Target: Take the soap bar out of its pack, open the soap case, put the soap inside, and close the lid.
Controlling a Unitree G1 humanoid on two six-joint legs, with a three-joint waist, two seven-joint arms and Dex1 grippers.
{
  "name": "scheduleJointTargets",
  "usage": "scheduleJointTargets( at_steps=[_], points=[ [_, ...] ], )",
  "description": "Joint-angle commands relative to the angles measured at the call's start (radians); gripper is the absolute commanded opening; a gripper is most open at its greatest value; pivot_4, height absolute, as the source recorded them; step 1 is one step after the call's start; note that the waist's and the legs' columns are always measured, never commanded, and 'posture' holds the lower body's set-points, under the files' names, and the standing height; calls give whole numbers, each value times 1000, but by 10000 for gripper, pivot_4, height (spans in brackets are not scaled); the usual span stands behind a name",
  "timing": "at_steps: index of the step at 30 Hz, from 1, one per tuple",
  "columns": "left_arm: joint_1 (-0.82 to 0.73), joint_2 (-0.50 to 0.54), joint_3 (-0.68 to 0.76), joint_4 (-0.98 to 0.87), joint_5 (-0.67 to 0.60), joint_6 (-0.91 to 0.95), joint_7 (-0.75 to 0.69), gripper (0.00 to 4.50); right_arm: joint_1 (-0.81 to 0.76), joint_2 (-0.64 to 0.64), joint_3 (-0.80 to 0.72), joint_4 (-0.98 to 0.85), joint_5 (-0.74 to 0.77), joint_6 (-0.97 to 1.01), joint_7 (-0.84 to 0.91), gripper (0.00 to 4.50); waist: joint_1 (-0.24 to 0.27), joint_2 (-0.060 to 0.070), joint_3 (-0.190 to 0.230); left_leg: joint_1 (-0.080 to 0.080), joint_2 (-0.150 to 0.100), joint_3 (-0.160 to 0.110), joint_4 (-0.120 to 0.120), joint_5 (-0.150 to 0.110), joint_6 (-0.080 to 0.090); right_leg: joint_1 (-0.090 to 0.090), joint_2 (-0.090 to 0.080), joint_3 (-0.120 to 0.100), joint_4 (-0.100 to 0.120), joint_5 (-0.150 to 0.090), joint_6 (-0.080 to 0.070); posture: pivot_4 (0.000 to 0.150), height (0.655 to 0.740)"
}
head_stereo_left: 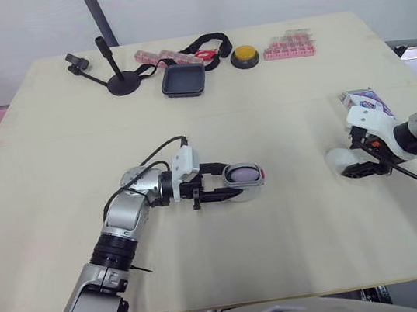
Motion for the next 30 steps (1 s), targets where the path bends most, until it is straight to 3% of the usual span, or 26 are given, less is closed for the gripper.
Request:
scheduleJointTargets(
  at_steps=[1,6,17,22,30],
  points=[
    [3,-5,-1,-36,-7,-9,3,19347,-16,1,-15,-2,-17,-8,3,36175,-1,0,0,1,0,0,0,0,0,0,0,0,0,0,0,1500,7400],
    [7,-7,-3,-39,-6,-10,7,19347,-14,5,-21,-2,-20,-9,7,20021,0,0,0,0,0,0,0,0,0,0,0,0,0,0,0,1500,7400],
    [9,-9,-3,-31,-1,-10,10,19347,-44,-13,-70,-99,37,-44,77,19503,-1,0,0,0,0,0,0,0,0,0,0,0,0,0,0,1500,7400],
    [-19,-22,15,11,1,-5,33,19347,-186,1,-72,-258,125,32,145,19503,-2,0,0,1,0,1,0,0,0,-1,0,1,3,0,0,1500,7400],
    [-62,-45,14,82,10,-22,41,19347,-432,98,98,-423,161,176,163,19503,-3,0,0,4,0,0,5,0,0,-6,1,0,15,0,0,1500,7400]
  ],
)
